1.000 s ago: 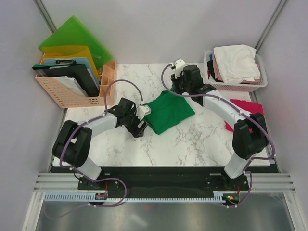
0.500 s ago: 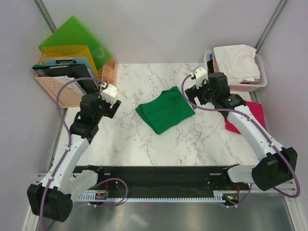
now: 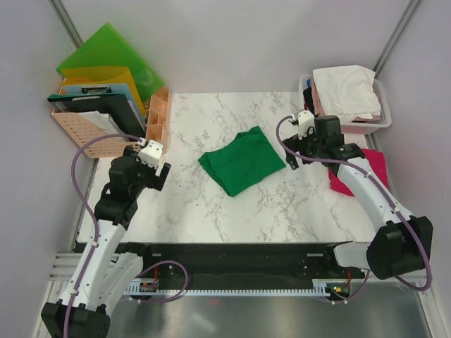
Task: Fold and stack the t-shirts
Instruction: Put the neatly folded tshirt into the corner of the board with both arms
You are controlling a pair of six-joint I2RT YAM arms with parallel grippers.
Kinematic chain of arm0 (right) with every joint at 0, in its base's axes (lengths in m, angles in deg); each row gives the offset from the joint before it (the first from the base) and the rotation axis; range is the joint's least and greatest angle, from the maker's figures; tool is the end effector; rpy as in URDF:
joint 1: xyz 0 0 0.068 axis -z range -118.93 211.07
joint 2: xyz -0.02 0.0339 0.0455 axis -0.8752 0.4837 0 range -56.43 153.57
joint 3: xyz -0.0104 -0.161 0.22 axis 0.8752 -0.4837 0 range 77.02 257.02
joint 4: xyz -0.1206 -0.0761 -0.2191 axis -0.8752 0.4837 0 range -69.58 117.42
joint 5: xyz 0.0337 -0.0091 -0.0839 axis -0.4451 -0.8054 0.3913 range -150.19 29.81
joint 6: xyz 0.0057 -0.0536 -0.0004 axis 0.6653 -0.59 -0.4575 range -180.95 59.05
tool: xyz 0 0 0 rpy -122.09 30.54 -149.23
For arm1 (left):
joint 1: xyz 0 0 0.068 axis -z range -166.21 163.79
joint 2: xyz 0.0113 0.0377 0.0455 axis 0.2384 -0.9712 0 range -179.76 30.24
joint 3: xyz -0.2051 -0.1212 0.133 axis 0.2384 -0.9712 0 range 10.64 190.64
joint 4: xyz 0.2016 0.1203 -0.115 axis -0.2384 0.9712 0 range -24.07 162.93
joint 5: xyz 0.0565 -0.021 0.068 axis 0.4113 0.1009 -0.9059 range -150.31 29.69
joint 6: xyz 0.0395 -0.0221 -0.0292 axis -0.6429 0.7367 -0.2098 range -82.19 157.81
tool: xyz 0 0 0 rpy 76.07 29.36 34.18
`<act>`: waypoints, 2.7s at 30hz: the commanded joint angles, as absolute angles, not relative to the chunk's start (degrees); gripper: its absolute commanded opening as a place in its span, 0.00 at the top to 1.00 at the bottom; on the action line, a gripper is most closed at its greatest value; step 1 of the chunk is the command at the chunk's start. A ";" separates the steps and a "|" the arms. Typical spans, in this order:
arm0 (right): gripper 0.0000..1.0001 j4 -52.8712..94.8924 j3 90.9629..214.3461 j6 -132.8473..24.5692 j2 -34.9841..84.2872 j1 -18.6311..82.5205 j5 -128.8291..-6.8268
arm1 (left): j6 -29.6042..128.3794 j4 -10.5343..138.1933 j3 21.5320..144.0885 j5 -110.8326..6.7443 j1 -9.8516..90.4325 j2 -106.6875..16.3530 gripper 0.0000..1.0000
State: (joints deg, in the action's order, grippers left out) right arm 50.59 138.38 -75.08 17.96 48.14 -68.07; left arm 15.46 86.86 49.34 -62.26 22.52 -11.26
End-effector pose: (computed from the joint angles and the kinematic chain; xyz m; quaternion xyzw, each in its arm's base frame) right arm 0.2726 0.0675 0.2962 -0.2407 0.8838 0.0590 0.3968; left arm 0.1683 -0.0246 0.2924 0.2152 0.8092 0.0790 0.5410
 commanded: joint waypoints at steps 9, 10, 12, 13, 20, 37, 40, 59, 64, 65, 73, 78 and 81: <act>0.15 57.15 150.92 -75.98 37.26 50.61 -87.43 | 15.39 98.80 55.46 -42.29 22.40 -18.90 0.00; 0.16 56.46 151.28 -75.98 37.70 50.61 -86.82 | 15.48 98.63 55.38 -42.37 22.40 -18.37 0.00; 0.16 54.96 151.20 -75.63 37.70 50.61 -82.72 | 15.92 97.75 54.68 -43.68 22.40 -16.36 0.00; 0.15 54.00 151.20 -75.28 37.88 50.70 -80.60 | 15.92 97.14 53.72 -43.87 22.40 -15.65 0.00; 0.14 55.83 151.55 -75.28 40.59 48.60 -85.16 | 15.22 96.00 50.11 -44.39 22.40 -17.39 0.00; 0.02 57.42 176.16 -72.29 66.43 34.35 -73.37 | 13.55 95.11 48.08 -47.21 22.40 -18.01 0.00; 0.02 57.15 176.43 -73.17 69.07 33.74 -72.23 | 12.59 95.64 48.52 -48.00 22.40 -17.92 0.00; 0.02 51.09 170.26 -74.23 71.98 7.49 -76.80 | 13.37 95.03 49.32 -48.26 22.40 -19.16 0.00; 0.02 51.53 177.81 -73.52 76.89 2.28 -78.03 | 13.46 95.03 48.52 -50.11 22.40 -18.72 0.00; 0.02 51.62 178.87 -73.26 78.47 1.58 -78.03 | 13.46 95.11 48.43 -50.46 22.40 -18.63 0.00; 0.02 49.34 178.02 -73.17 78.84 1.22 -72.26 | 13.20 95.29 48.61 -50.11 22.40 -18.71 0.00; 0.02 44.86 172.74 -71.50 69.54 1.92 -64.24 | 13.29 95.20 48.43 -49.32 22.40 -19.16 0.00; 0.02 43.62 172.64 -72.03 63.03 3.15 -61.07 | 13.37 95.11 48.08 -49.14 22.40 -18.37 0.00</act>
